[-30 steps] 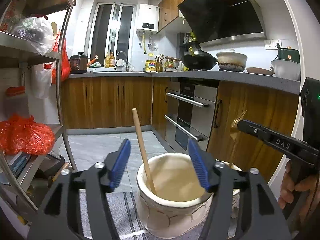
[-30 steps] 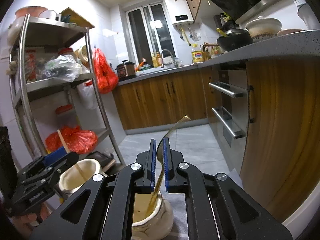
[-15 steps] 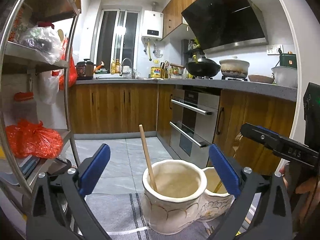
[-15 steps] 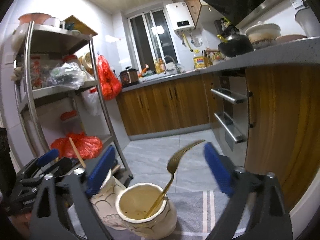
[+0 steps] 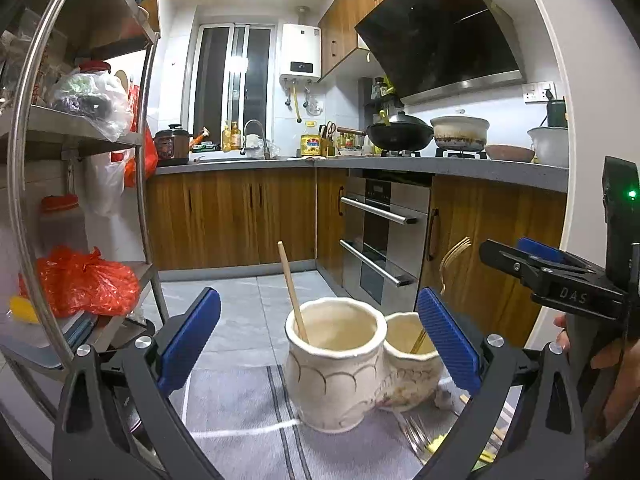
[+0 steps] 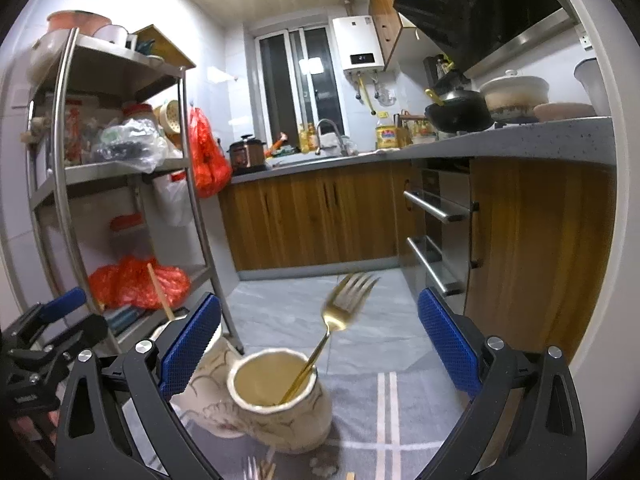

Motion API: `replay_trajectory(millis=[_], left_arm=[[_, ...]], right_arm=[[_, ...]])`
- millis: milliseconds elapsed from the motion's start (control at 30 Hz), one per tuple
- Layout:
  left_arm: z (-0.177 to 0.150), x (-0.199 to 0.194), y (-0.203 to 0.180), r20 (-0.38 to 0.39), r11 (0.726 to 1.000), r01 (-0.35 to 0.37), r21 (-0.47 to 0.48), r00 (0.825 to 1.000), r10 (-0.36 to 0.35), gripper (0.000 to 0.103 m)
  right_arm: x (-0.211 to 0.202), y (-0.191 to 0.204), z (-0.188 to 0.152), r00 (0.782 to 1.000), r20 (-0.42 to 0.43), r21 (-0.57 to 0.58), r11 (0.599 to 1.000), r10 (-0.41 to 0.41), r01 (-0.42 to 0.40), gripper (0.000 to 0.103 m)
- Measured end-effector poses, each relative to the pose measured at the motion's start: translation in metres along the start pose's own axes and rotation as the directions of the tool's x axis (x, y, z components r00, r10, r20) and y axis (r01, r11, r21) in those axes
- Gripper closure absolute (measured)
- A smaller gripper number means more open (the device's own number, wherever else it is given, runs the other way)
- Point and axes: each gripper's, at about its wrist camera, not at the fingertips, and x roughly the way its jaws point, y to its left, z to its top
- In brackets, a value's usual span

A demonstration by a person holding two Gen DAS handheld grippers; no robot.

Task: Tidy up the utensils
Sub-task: 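Open both tools and withdraw them from the holder, then grasp a second wooden chopstick with the left tool while the right tool grasps a silver fork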

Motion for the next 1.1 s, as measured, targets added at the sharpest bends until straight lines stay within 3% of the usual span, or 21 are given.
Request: replay_trajectory(millis=[400,633,933,1100], left_arm=[[-0.037,-0.007,-0.015,-0.132,0.998,0.057,0.017,0.990,-0.055,0.006],[-0.068,-0.003,-0.025,-0.228,0.994,0.088,0.057,0.971,-0.073,0.006],[-0.097,-0.003,-0.010,-0.319,0.996,0.083,0.023,0.945,-0.072,0.006],[-0.107,0.002,-0.006,-0.350,0.997,0.080,0.002,0.934,-0.074,0.006]], right_arm=[[-0.019,-0.009,-0.015,0.999,-0.046,-0.033,0.999,-0.025,0.024,0.005],[-0.018,-0.009,-0.045,0.987,-0.159,-0.043,0.999,-0.017,0.010,0.005],[0.003,0.020,-0.084,0.947,-0.320,-0.150,0.985,0.029,-0.081,0.005],[0.021,0.038,-0.097,0.912,-0.404,-0.180,0.972,0.070,-0.154,0.012]])
